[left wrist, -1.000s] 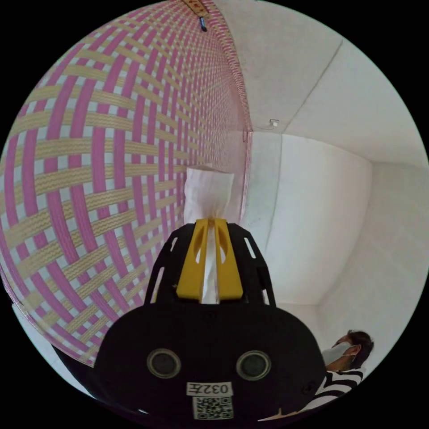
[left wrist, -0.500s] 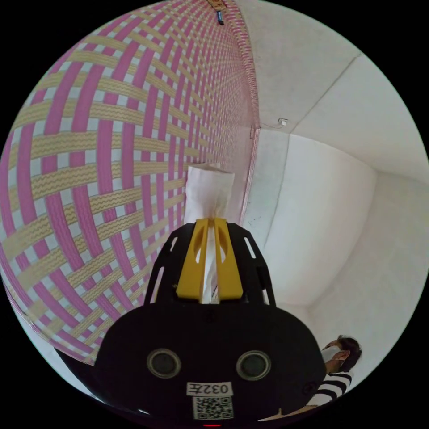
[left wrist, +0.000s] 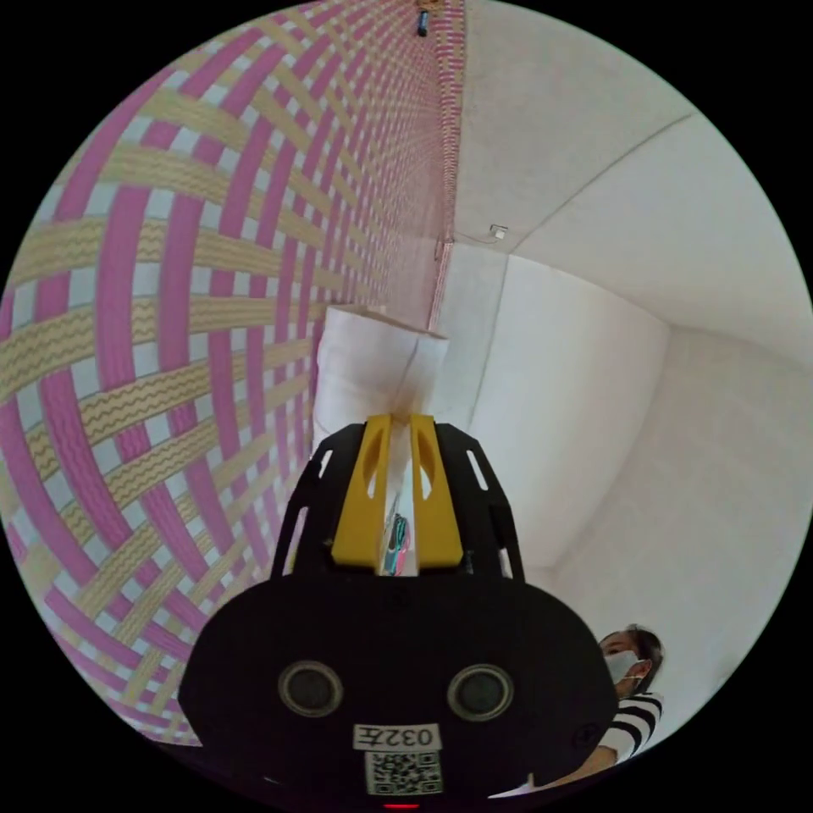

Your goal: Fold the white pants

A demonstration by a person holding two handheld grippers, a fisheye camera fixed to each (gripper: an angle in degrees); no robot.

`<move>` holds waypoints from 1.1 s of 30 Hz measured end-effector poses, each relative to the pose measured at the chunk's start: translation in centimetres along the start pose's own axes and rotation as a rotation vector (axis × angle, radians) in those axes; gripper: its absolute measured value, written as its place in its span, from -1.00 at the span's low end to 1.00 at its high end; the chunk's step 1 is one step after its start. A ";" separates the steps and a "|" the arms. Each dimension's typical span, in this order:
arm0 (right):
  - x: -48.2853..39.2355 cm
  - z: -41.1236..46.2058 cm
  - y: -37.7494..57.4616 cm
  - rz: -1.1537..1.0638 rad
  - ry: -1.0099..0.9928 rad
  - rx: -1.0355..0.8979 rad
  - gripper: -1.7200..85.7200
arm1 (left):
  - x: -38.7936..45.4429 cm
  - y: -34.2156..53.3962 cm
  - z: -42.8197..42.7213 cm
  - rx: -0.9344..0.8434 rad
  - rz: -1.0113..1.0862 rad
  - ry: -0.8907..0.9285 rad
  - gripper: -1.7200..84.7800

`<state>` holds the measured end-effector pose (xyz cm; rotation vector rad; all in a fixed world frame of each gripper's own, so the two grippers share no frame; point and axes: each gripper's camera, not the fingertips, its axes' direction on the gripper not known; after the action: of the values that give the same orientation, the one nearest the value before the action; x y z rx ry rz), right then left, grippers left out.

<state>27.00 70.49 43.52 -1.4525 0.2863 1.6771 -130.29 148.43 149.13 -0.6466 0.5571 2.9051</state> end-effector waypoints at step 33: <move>1.0 20.4 17.8 -0.517 -0.088 -0.657 -0.78 | -6.4 7.4 10.8 -0.781 0.421 -0.173 -0.93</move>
<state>0.20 73.95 42.27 -1.7117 -0.7011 1.4448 -130.11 145.44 163.38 -0.3483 -0.5731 3.4986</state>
